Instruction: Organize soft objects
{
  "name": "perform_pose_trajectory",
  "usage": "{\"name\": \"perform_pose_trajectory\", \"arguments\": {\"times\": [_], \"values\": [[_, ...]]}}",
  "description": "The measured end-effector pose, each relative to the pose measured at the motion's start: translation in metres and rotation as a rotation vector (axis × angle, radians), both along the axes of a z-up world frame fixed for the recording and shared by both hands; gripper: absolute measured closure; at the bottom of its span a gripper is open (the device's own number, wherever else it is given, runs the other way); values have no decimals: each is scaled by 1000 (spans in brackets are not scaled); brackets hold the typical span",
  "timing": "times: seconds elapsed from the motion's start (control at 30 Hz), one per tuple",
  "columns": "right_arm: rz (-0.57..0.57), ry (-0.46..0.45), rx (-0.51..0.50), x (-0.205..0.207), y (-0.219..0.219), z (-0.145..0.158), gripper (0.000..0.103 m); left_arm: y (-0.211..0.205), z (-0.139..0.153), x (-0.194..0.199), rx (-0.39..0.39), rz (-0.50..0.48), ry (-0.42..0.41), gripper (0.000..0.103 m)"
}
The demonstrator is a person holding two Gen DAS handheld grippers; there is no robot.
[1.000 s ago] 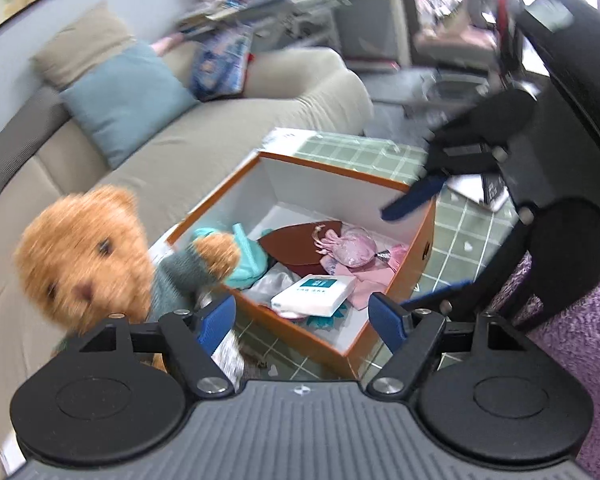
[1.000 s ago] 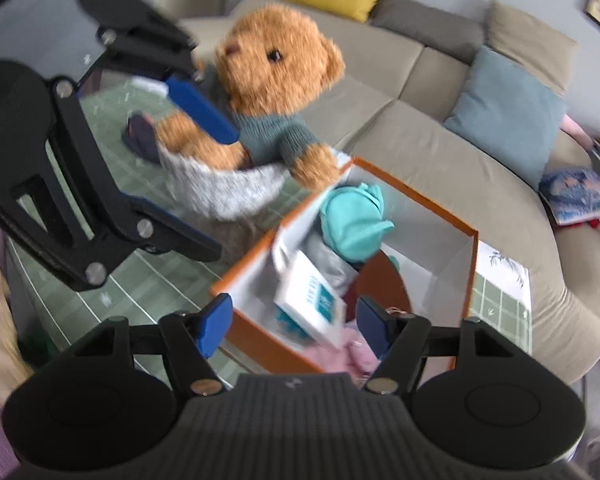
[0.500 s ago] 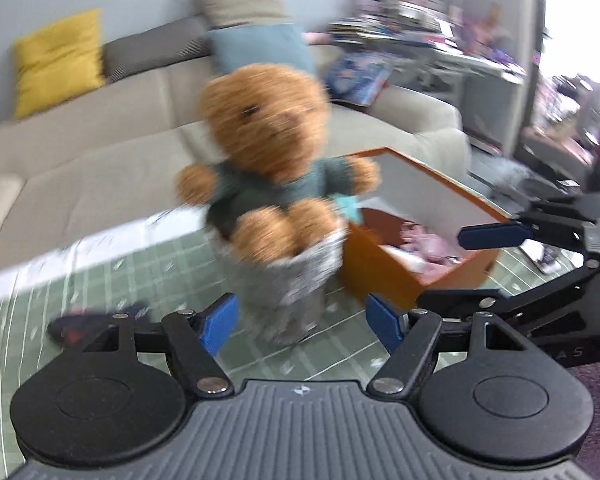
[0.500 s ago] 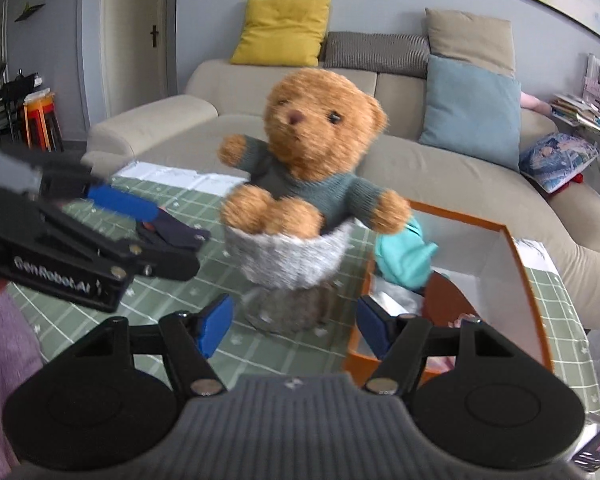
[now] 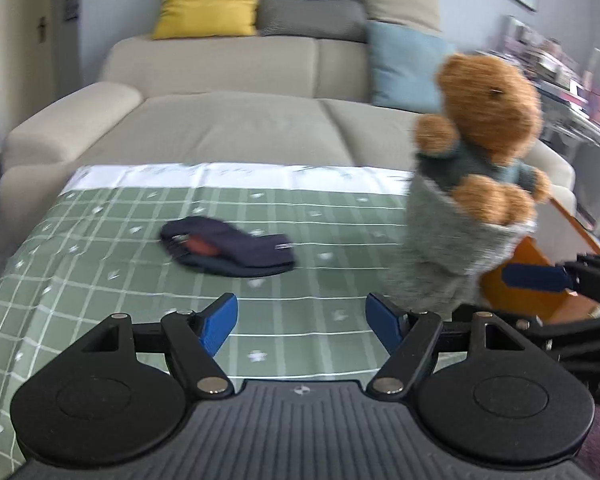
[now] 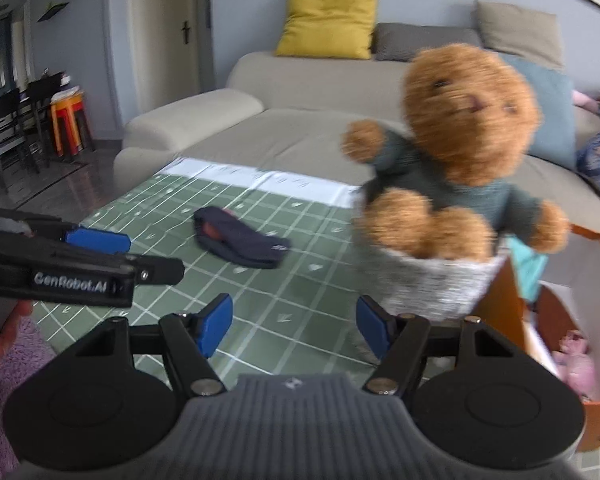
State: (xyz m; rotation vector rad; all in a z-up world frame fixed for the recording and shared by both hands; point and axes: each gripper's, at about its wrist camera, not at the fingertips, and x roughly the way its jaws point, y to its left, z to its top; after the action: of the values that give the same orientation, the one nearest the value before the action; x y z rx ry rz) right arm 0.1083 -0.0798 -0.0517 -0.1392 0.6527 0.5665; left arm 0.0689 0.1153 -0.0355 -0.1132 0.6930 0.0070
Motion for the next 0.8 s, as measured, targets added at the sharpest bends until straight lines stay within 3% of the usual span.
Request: {"name": "perform_pose_trajectory", "arguments": {"times": [0.23,0.47,0.8], "values": [[58,27,7,23,53,-19,35,42,-13,23,-8,84,14,18],[79,18,-10,55,97,-36,36,73,-27,59,9,100,28,19],[57,51,-97,136,146,-82,36,97,-59,104,23,113,108,25]]}}
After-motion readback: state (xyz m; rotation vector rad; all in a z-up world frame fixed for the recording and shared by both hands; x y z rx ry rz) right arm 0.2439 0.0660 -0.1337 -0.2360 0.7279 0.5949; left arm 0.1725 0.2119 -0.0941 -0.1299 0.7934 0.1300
